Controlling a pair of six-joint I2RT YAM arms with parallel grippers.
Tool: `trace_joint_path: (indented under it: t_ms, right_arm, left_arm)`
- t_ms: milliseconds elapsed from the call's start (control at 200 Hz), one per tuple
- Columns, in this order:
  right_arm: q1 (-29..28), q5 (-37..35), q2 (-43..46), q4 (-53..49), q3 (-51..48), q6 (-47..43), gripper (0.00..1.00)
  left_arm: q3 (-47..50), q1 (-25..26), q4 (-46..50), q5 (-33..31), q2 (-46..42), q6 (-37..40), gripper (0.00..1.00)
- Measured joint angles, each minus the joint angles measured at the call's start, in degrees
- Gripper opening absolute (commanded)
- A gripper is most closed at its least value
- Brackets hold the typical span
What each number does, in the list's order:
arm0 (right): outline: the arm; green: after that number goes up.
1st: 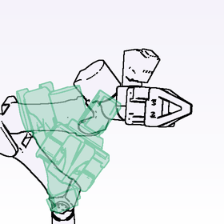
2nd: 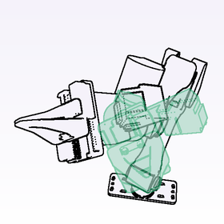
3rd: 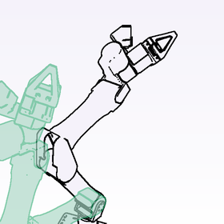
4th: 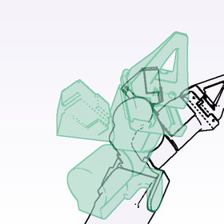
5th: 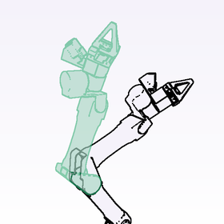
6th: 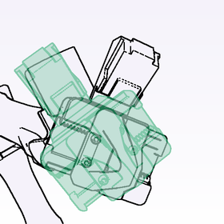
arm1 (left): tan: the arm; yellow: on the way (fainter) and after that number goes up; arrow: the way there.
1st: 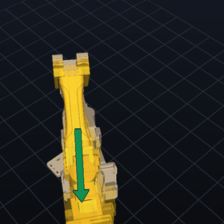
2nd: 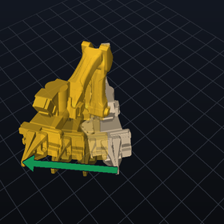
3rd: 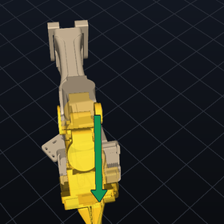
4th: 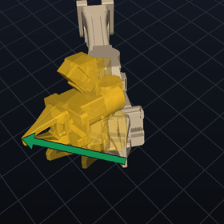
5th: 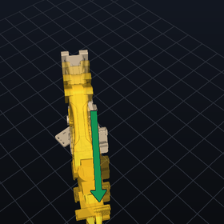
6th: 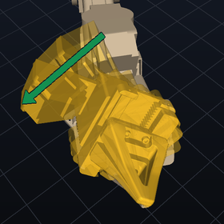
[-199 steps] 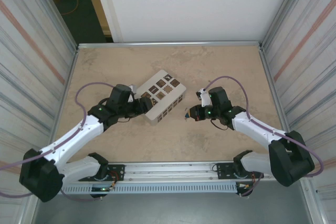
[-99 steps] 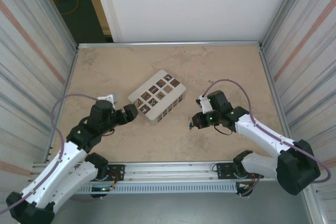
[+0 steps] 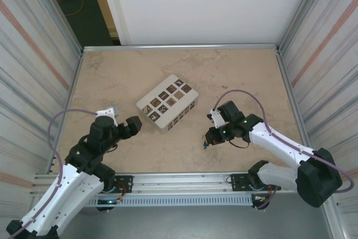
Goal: Unlock the padlock with the key
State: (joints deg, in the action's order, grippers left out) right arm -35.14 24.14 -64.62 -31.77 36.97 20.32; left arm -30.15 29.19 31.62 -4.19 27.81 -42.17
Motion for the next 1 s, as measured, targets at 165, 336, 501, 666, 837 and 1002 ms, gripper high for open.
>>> trace_joint_path:
  t_ms: [165,336,501,666,837,1002]
  right_arm:
    - [-0.2,1.2,-3.1,0.0,0.0,0.0,0.00]
    - [-0.2,2.1,-6.1,0.3,0.7,-0.3,0.00]
    - [-0.2,3.0,-7.7,1.3,0.8,-0.5,0.00]
    - [-0.2,3.8,-9.7,2.6,0.8,-0.8,0.00]
    - [-0.2,4.7,-12.1,3.5,1.0,-1.4,0.00]
    - [-0.1,5.7,-14.2,4.6,1.7,-1.5,0.00]
  left_arm:
    - [0.0,0.0,-0.1,0.0,0.1,0.0,0.92]
    - [0.0,0.0,-0.1,0.1,0.6,0.0,0.92]
    - [0.0,0.0,-0.1,0.1,0.7,0.0,0.92]
    - [0.0,0.0,-0.1,0.1,0.7,0.0,0.92]
    - [0.0,0.0,-0.1,0.3,1.3,0.2,0.92]
    - [0.0,0.0,-0.1,0.3,2.2,0.5,0.92]
